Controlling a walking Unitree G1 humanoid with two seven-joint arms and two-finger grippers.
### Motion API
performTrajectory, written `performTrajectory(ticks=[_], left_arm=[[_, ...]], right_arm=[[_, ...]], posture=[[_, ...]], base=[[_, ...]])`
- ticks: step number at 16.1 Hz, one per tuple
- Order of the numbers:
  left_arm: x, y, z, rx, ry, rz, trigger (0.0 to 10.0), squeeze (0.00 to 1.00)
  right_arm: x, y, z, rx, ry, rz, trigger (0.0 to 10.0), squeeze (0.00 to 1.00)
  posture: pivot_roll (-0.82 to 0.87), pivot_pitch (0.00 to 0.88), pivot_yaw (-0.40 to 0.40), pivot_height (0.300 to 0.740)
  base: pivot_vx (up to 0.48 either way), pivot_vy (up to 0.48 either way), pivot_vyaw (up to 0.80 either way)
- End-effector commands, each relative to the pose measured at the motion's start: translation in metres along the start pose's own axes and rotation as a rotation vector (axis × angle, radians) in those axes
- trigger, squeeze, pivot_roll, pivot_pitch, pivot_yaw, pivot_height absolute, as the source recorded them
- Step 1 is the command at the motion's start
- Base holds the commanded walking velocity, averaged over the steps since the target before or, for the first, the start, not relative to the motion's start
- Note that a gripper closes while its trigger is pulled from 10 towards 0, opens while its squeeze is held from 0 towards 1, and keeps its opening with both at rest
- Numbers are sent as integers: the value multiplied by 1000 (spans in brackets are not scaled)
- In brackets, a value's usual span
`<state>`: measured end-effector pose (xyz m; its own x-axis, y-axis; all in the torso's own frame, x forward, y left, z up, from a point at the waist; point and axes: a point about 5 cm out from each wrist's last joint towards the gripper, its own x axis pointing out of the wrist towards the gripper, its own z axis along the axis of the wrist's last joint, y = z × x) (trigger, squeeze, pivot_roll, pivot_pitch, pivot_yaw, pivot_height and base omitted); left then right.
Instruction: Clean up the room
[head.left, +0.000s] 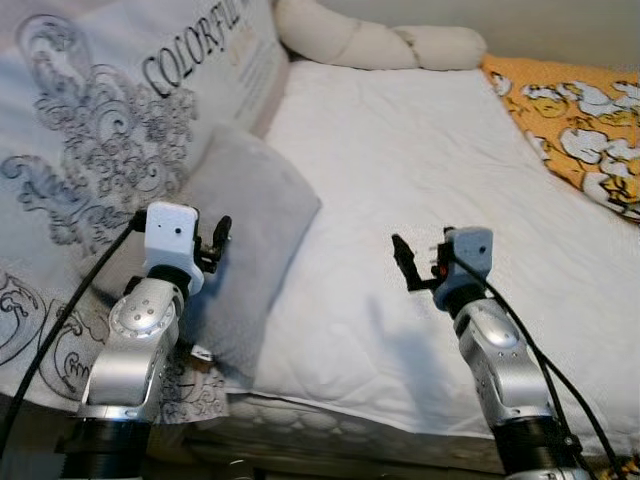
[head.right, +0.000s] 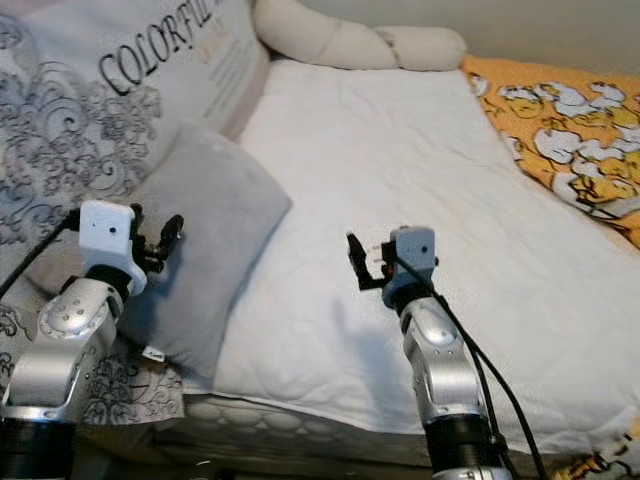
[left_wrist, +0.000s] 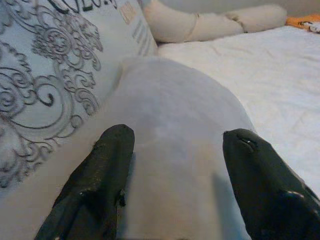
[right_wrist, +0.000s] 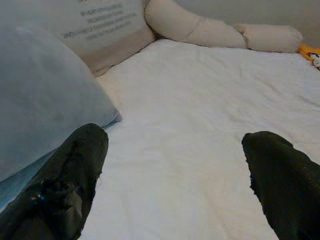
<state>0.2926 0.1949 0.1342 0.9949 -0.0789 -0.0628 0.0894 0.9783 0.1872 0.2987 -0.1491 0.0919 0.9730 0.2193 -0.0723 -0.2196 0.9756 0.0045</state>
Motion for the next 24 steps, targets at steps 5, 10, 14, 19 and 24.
performTrajectory(ticks=[5, 10, 14, 19, 24], left_arm=[[-3, -8, 0, 37, 11, -22, 10000, 1000], [-2, -4, -2, 20, 18, 11, 10000, 1000], [2, -3, 5, 30, -7, 17, 10000, 1000], [5, -2, 5, 30, -6, 22, 10000, 1000], [7, -5, 1, 42, 21, 3, 10000, 1000]], right_arm=[[-1, -2, -7, 113, 14, -96, 10000, 1000], [2, 2, -3, 116, -7, -105, 10000, 1000], [4, 3, -1, 121, -18, -112, 10000, 1000], [8, 4, 2, 117, -25, -105, 10000, 1000], [12, 8, 2, 139, -22, -80, 10000, 1000]], posture=[[-7, 0, -11, 740], [-5, 0, -8, 740], [-9, 0, -2, 740], [-15, 0, -4, 740], [-19, 0, 1, 740]], base=[[0, -295, 0], [0, -329, 0], [0, -374, 0], [0, -373, 0], [0, -373, 0]])
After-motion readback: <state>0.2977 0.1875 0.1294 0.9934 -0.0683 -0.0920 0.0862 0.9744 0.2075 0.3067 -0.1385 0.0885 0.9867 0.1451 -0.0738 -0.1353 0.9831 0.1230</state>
